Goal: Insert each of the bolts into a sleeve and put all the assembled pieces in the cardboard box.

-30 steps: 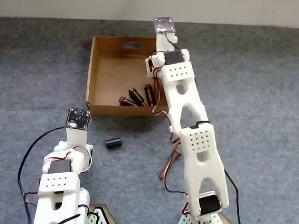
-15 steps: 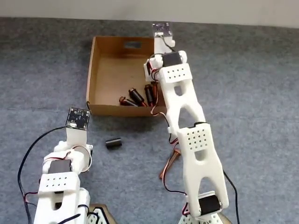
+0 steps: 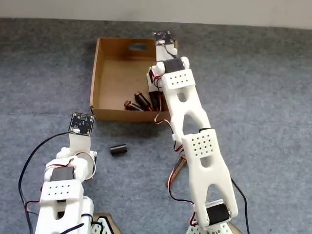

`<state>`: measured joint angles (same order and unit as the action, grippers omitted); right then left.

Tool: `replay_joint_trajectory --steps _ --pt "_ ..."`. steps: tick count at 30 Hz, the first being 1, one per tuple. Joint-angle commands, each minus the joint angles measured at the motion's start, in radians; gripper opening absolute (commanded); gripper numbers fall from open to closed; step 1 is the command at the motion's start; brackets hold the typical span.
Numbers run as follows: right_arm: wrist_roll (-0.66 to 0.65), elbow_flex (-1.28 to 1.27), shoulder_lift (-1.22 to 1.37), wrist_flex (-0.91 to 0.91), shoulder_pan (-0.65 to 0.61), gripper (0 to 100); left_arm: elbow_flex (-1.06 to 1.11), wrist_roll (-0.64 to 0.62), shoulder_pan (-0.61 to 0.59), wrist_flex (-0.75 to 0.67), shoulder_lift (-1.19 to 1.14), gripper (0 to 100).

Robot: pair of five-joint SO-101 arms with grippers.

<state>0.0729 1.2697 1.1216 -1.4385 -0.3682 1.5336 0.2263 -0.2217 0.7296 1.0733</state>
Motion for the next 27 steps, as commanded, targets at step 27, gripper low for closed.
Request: replay_joint_trajectory --steps 27 --pt "0.075 0.09 -0.036 -0.022 0.042 0.6 -0.005 0.006 0.012 -0.009 0.015 2"
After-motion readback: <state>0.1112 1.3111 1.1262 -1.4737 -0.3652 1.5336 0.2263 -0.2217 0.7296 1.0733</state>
